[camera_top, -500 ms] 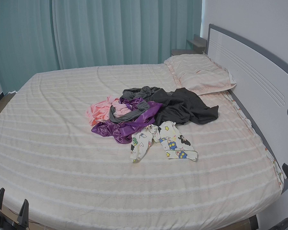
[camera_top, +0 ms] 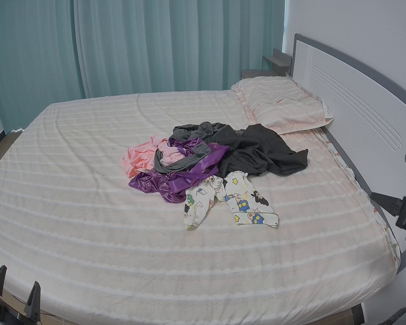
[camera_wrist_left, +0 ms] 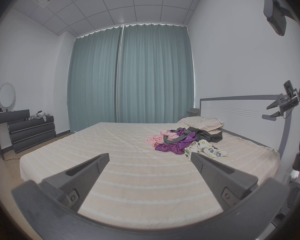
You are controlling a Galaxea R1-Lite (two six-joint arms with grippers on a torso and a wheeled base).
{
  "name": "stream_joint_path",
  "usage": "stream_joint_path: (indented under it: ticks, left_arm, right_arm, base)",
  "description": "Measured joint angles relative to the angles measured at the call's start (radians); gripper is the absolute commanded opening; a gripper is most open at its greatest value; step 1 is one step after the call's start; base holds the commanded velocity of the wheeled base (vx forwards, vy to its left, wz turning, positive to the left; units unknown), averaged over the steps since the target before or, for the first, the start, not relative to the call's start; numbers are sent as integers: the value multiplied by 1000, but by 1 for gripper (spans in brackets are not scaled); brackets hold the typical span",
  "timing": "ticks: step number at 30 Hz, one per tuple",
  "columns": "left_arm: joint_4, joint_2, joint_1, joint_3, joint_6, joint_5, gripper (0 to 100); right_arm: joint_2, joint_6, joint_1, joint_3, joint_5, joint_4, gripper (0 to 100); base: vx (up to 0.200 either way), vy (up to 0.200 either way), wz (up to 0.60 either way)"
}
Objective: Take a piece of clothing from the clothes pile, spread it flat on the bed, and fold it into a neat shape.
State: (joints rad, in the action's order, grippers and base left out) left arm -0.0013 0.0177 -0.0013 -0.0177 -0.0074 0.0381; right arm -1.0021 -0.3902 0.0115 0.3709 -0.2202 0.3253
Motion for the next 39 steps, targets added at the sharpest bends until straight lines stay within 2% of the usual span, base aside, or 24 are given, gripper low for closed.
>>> stream_joint_path:
  ticks: [12, 20, 27, 34, 39]
  left_arm:
    - [0, 0, 0, 0, 0, 0, 100]
    - [0, 0, 0, 0, 0, 0, 100]
    - [0, 0, 0, 0, 0, 0, 100]
    - [0, 0, 0, 0, 0, 0, 100]
    - [0, 0, 0, 0, 0, 0, 100]
  right_arm:
    - [-592, -196, 118, 153, 56, 284, 100]
    - [-988, -274, 198, 270, 87, 461, 100]
    - [-1262, -269, 266, 388, 138, 596, 100]
    - [-1395, -246, 316, 527, 168, 617, 100]
    - [-1465, -191, 335, 597, 173, 621, 100]
  base:
    - [0, 0, 0]
    - [0, 0, 0]
    - [0, 0, 0]
    - [0, 0, 0]
    - [0, 0, 0]
